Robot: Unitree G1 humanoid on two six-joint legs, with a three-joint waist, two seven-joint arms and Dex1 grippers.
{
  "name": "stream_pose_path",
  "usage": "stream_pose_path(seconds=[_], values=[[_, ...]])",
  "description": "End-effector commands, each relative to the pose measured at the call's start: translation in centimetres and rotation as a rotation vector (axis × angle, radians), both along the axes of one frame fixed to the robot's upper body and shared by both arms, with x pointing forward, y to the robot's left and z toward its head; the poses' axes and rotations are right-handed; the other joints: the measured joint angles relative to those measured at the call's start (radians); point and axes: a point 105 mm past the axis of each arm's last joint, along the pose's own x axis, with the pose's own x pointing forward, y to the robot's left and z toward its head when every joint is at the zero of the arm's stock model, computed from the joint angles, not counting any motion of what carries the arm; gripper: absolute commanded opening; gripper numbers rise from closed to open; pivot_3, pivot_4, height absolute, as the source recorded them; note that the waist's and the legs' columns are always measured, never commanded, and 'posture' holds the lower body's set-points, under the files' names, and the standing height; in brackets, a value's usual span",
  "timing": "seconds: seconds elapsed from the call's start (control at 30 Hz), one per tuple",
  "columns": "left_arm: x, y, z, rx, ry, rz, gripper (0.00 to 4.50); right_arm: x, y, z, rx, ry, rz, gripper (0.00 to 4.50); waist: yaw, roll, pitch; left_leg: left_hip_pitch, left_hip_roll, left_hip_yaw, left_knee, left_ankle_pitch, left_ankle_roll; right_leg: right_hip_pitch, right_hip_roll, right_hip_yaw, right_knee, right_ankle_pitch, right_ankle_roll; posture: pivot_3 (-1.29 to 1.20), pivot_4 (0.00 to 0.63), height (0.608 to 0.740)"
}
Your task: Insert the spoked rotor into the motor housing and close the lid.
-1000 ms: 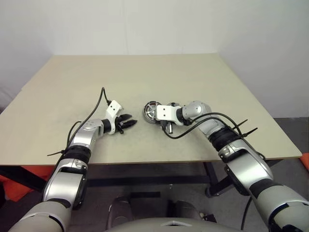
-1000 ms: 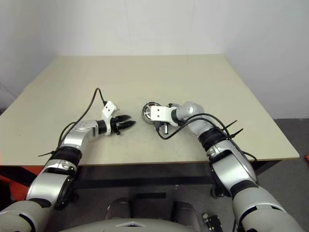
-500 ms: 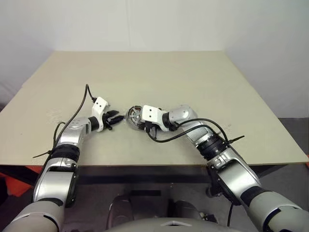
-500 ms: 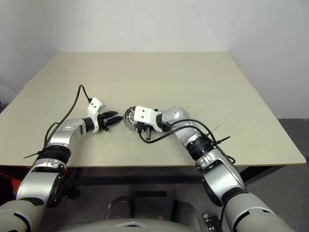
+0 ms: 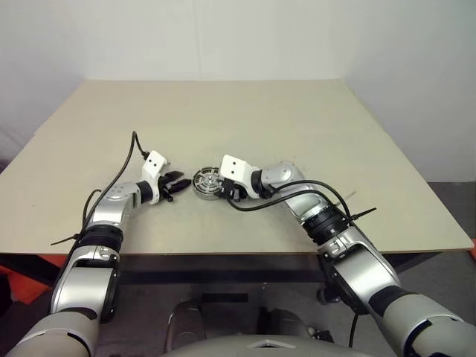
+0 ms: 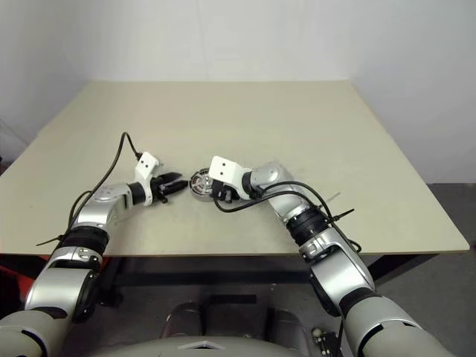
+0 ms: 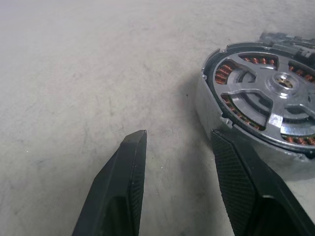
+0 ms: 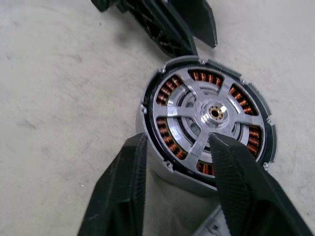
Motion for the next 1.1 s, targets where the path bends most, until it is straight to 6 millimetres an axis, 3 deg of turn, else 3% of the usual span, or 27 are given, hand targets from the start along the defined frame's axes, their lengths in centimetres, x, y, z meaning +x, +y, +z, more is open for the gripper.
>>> stream_pose_path(seconds=[0.03, 0.13, 0.23, 0.3, 0.37, 0.5, 0.7, 0.8, 1.1], values=[[0.3, -0.6, 1.2, -0.013, -0.046, -0.022, 2.20, -0.3, -0.1, 5.0, 0.199, 0.000, -0.047, 1.93, 0.002, 0.000, 0.000, 0.000, 0.000, 0.000, 0.000, 0.000, 0.000, 0.000, 0.000, 0.000, 0.000, 0.000, 0.000, 0.00, 0.000, 0.740], [0.3, -1.0, 1.1, -0.017, -0.044, -0.031, 2.20, -0.4, -1.4, 6.6, 0.391, 0.160, -0.213, 1.93, 0.007, 0.000, 0.000, 0.001, 0.000, 0.000, 0.000, 0.000, 0.000, 0.001, 0.000, 0.000, 0.000, 0.000, 0.000, 0.00, 0.000, 0.740], [0.2, -1.7, 0.8, -0.023, -0.034, -0.049, 2.20, -1.3, -3.5, 6.1, 0.592, 0.430, -0.405, 2.11, 0.023, 0.000, 0.000, 0.003, 0.000, 0.000, -0.001, 0.000, 0.000, 0.002, 0.000, 0.000, 0.000, 0.000, 0.000, 0.00, 0.000, 0.740], [0.1, -2.0, 0.6, -0.025, -0.025, -0.060, 2.20, -2.6, -4.7, 4.6, 0.647, 0.568, -0.487, 2.50, 0.035, 0.000, 0.000, 0.003, 0.000, 0.000, -0.001, 0.000, -0.001, 0.002, 0.000, 0.000, -0.001, 0.000, 0.000, 0.00, 0.000, 0.740], [0.1, -2.2, 0.5, -0.020, -0.018, -0.071, 2.20, -3.7, -5.5, 3.5, 0.695, 0.684, -0.561, 3.17, 0.043, 0.000, 0.000, 0.003, -0.001, 0.000, -0.002, 0.001, -0.001, 0.002, 0.000, 0.001, -0.001, 0.000, 0.001, 0.00, 0.000, 0.740], [0.4, -2.5, 0.6, -0.005, -0.011, -0.089, 2.20, -4.2, -6.9, 1.6, 0.826, 0.906, -0.751, 4.48, 0.049, 0.000, 0.000, 0.006, -0.001, 0.000, -0.008, 0.004, -0.007, 0.001, 0.000, 0.001, -0.001, -0.004, 0.008, 0.00, 0.000, 0.740], [0.8, -2.5, 0.9, 0.009, -0.014, -0.103, 2.20, -3.2, -8.0, -0.4, 0.987, 1.075, -0.937, 4.48, 0.053, 0.000, 0.000, 0.008, -0.002, 0.000, -0.012, 0.008, -0.013, 0.002, -0.001, 0.001, -0.001, -0.005, 0.010, 0.00, 0.000, 0.740], [0.7, -2.4, 0.8, 0.012, -0.014, -0.106, 2.20, -3.1, -8.3, -1.8, 0.980, 1.138, -1.023, 4.48, 0.051, 0.001, -0.001, 0.008, -0.002, 0.000, -0.014, 0.009, -0.014, 0.001, -0.001, 0.001, -0.001, -0.005, 0.010, 0.00, 0.000, 0.740], [0.5, -1.9, 0.8, 0.026, -0.014, -0.102, 2.20, -2.9, -7.5, -2.2, 0.990, 1.215, -1.014, 4.48, 0.051, 0.002, -0.001, 0.023, -0.004, 0.000, -0.022, 0.008, -0.014, 0.014, -0.002, 0.001, -0.008, -0.006, 0.011, 0.00, 0.000, 0.740]])
